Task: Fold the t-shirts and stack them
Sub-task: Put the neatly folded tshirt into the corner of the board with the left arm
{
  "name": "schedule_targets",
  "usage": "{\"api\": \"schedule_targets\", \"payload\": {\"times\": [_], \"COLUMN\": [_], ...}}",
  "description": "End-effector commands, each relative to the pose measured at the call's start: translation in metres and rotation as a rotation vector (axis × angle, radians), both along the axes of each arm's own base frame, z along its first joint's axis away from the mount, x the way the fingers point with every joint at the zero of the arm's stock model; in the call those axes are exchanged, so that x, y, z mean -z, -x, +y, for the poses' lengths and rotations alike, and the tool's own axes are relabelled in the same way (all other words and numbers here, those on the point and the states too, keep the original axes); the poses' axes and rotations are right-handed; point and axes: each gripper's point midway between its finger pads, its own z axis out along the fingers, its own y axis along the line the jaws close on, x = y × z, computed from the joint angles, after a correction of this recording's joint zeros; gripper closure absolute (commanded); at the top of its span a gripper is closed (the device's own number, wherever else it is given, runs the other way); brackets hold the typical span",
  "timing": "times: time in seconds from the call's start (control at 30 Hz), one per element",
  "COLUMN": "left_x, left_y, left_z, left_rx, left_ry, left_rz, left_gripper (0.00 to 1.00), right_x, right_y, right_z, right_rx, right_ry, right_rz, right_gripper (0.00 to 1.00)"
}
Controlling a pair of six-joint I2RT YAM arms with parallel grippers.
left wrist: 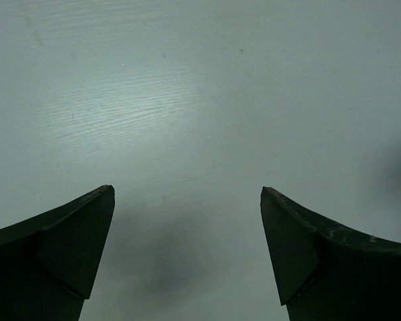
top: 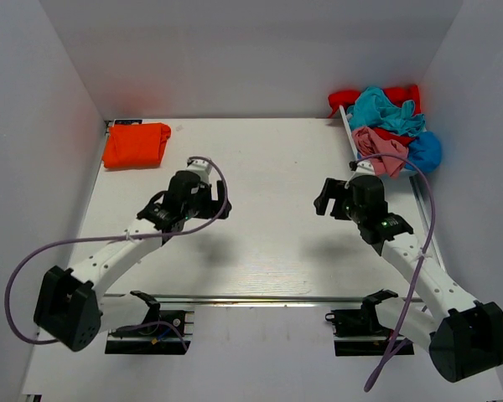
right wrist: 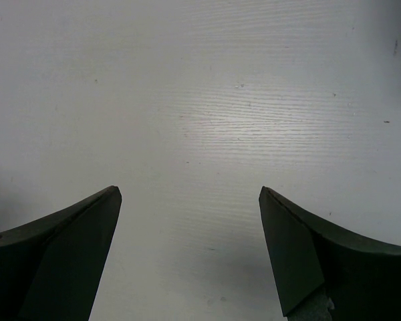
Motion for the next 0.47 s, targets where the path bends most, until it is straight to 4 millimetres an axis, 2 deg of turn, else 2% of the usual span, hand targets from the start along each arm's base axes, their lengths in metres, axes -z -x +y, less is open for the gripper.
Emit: {"api": "schedule_targets", "payload": {"times": [0.0, 0.03, 0.1, 0.17, 0.23, 0.43], "left_x": [-0.027, -0.029, -0.048, -0.048, -0.054, -0.048], "left_y": [0.017, 0.021, 0.023, 0.028, 0.032, 0.036], "left_z": [-0.004, -0.001, 0.009, 0.018, 0.018, 0.026], "left_rx": [-0.015, -0.015, -0.043, -0.061, -0.047, -0.06], "left_ry": [0.089, 0.096, 0.092, 0.064, 0.061, 0.033], "left_rz": [-0.085, -0.097, -0.175, -0.176, -0.184, -0.178], "left_gripper": [0.0, 0.0, 0.0, 0.0, 0.0, 0.0], "right_x": [-0.002, -0.005, -0.006, -0.014, -0.018, -0.023], "right_y": [0.004, 0.006, 0.008, 0.009, 0.012, 0.015], "right_z": [0.009, 0.01, 0.011, 0.013, 0.012, 0.009], "right_rx": [-0.039, -0.044, -0.047, -0.056, -0.059, -0.065], "right_ry": [-0.041, -0.054, -0.071, -0.092, -0.102, -0.083], "right_rz": [-0.008, -0.016, -0.023, -0.059, -0.085, -0.113], "right_gripper": [0.1, 0.1, 0.1, 0.1, 0.1, 0.1]}}
